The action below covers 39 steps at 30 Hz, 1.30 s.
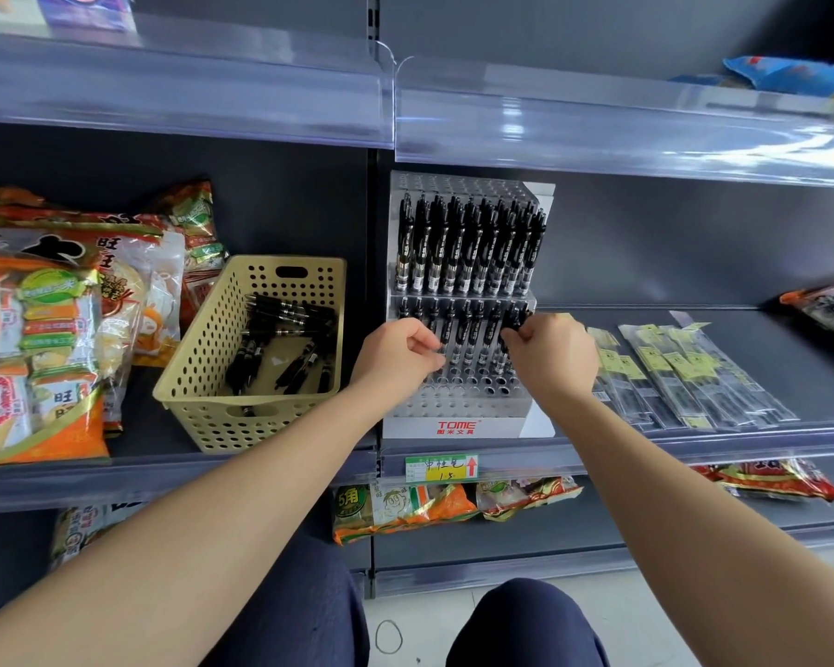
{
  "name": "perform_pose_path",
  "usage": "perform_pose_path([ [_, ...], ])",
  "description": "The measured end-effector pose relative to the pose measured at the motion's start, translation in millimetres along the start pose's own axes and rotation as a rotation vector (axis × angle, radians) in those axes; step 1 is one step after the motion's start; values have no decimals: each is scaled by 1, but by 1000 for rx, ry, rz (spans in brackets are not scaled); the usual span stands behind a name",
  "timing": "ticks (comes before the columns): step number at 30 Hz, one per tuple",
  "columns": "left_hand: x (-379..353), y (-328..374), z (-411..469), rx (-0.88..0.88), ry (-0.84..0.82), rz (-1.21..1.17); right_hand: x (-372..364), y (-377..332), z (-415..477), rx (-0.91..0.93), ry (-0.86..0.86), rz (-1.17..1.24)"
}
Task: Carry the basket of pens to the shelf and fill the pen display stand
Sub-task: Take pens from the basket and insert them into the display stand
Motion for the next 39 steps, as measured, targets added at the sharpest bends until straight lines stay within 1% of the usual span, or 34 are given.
perform_pose_path([
  [5, 3, 1, 0, -5, 3, 15, 0, 0, -3, -1, -35, -12],
  [7, 10, 3, 1, -15, 13, 25, 2, -5, -10, 30, -27, 5],
  [9, 23, 3, 4, -27, 35, 38, 2, -23, -20, 124, -22, 29],
  [11, 40, 3, 8, -25, 63, 55, -4, -51, -31, 235, -51, 91],
  [14, 71, -5, 17, 3, 129, 128, -20, -101, -44, 397, -153, 150],
  [17, 99, -26, 28, 70, 158, 274, -41, -137, -54, 500, -256, 159],
  [19, 109, -46, 34, 141, 104, 368, -56, -155, -57, 543, -289, 171],
  [21, 114, -67, 40, 211, 9, 460, -68, -168, -57, 568, -298, 148],
  [26, 119, -118, 44, 399, -305, 721, -87, -181, -50, 547, -315, 83],
  [28, 116, -129, 46, 436, -443, 807, -91, -182, -48, 539, -298, 75],
  [30, 107, -137, 48, 417, -597, 914, -94, -183, -46, 522, -287, 70],
  [31, 103, -140, 51, 402, -648, 925, -95, -183, -45, 513, -278, 68],
  [33, 98, -141, 56, 384, -677, 887, -97, -183, -43, 512, -258, 68],
  [34, 95, -143, 58, 405, -674, 855, -99, -184, -43, 516, -253, 71],
  [35, 92, -148, 64, 405, -645, 838, -100, -185, -43, 517, -252, 76],
  [37, 87, -161, 74, 449, -602, 886, -104, -184, -40, 504, -250, 87],
  [39, 76, -198, 92, 547, -541, 935, -105, -184, -38, 489, -242, 95],
])
Point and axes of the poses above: each hand's wrist, its own z-axis towards the middle knuckle, its own x-axis out of the back of the hand, y = z × x, the point moved 7 cm from there along z, towards the middle knuckle, and after that the axes turned 4 degrees about -x, right-handed, at the moved point
